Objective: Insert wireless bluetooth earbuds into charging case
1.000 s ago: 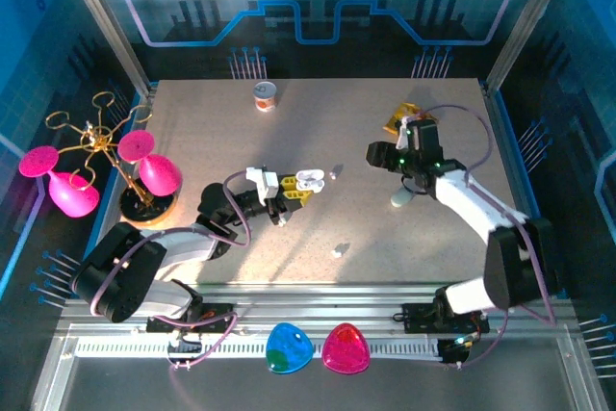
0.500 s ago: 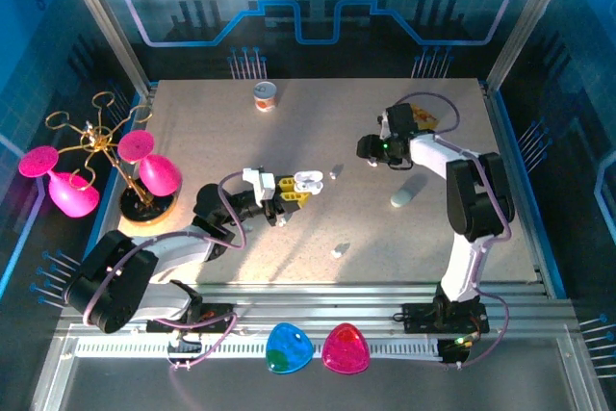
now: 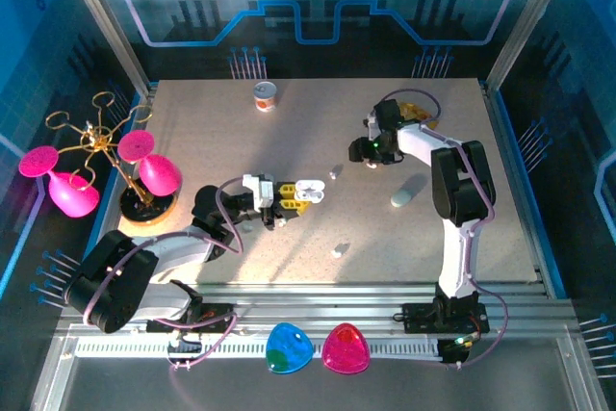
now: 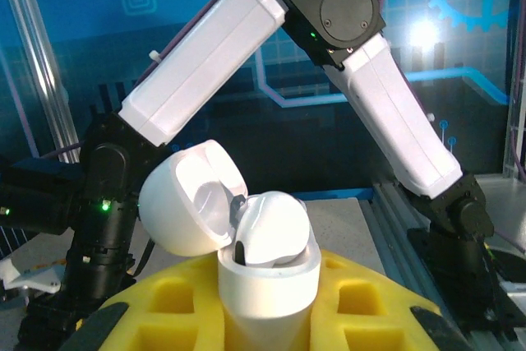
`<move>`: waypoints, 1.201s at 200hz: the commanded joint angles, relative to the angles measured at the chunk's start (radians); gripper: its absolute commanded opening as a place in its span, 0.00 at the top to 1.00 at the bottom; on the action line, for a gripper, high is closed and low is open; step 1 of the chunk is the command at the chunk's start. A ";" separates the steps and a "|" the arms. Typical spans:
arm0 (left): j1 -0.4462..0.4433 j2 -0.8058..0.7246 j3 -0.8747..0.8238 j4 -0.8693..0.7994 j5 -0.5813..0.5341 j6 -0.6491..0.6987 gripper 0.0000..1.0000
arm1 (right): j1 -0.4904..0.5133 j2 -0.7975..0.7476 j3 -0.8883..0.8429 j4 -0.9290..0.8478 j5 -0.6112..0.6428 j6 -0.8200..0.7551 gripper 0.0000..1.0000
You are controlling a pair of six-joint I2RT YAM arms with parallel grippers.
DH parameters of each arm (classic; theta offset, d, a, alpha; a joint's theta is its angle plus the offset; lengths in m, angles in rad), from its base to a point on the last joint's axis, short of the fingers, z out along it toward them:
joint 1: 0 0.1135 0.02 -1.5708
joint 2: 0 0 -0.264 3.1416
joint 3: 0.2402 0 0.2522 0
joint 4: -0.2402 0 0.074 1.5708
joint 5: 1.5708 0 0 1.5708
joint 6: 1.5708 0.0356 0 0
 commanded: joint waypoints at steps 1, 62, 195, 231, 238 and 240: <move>0.005 0.006 -0.013 0.046 0.053 0.104 1.00 | 0.034 0.019 0.006 -0.074 -0.040 -0.039 0.37; 0.002 -0.008 -0.020 0.046 0.089 0.242 1.00 | 0.083 -0.088 -0.098 -0.080 -0.049 -0.042 0.37; -0.002 0.012 -0.011 0.046 0.101 0.267 1.00 | 0.015 -0.317 -0.287 0.012 0.038 0.166 0.36; -0.002 0.015 -0.013 0.046 0.098 0.264 1.00 | 0.003 -0.262 -0.268 -0.021 0.003 0.214 0.41; -0.002 0.018 -0.011 0.046 0.098 0.263 1.00 | 0.004 -0.253 -0.269 -0.018 0.000 0.216 0.42; -0.002 0.018 -0.011 0.046 0.099 0.262 1.00 | 0.004 -0.252 -0.269 -0.018 -0.002 0.215 0.43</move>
